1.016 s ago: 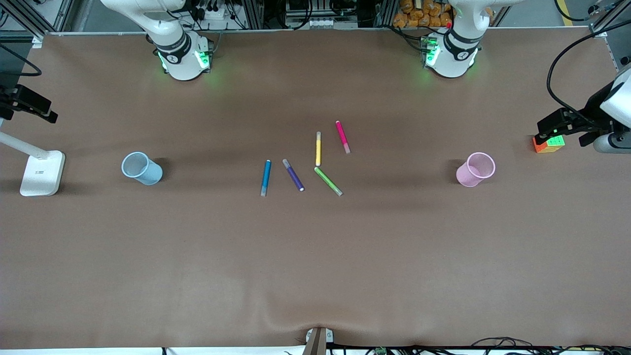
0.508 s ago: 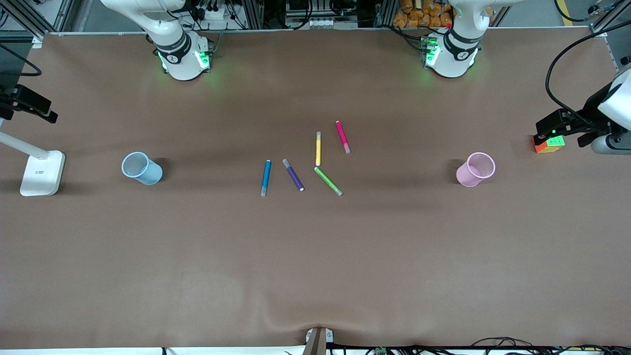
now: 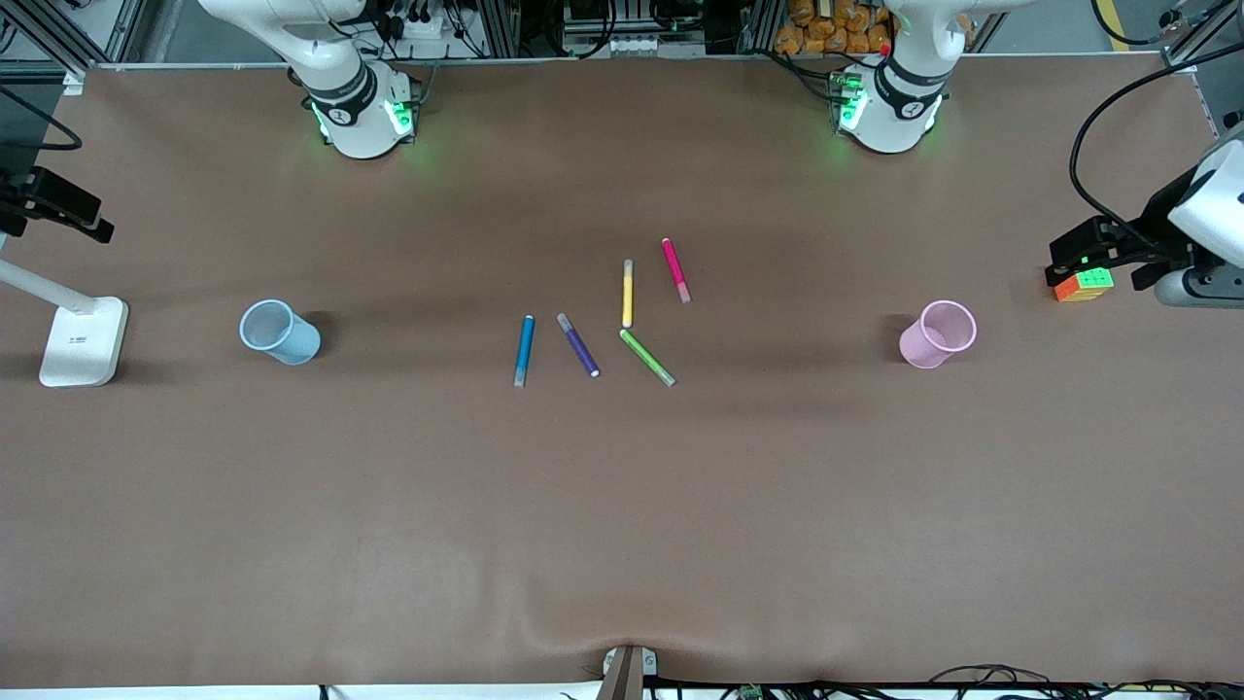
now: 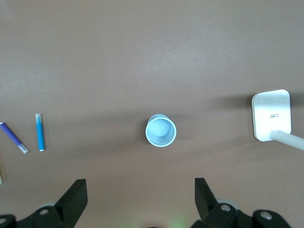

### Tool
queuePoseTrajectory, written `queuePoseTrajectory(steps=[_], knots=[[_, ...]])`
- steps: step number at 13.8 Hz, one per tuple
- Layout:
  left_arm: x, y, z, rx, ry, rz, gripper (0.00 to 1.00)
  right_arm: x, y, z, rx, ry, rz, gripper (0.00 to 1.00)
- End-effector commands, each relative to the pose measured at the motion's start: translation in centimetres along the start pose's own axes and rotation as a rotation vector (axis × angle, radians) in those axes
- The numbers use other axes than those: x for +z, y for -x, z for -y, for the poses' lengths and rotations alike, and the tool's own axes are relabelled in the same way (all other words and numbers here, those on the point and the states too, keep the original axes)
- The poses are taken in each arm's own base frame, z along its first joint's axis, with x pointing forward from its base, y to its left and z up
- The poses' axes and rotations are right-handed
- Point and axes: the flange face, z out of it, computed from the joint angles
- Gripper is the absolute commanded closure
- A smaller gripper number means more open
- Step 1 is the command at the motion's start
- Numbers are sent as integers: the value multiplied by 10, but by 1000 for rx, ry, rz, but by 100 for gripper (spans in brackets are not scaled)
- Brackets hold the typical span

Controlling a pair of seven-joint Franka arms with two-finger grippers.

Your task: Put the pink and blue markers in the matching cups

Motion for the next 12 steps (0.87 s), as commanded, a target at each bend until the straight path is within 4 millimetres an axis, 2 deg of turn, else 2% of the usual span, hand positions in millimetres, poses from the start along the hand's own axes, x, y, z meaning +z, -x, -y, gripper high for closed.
queuePoseTrajectory(steps=[1,2,4,8,9,12], knots=[[3,0,0,17,-3,25,0,-4,-2,1,-2,17,0,0],[4,0,0,17,-4,30,0,-4,-2,1,-2,17,0,0],[25,-8,-3,25,-3,77,0,-4,-2,1,-2,17,0,0],[28,-8,-4,15,-4,88,0,-4,-2,1,-2,17,0,0],[29,-6,-8,22,-5,103,0,-4,-2,1,-2,17,0,0],[38,-3,-41,40,-11,138,0,-4,-2,1,-2,17,0,0]])
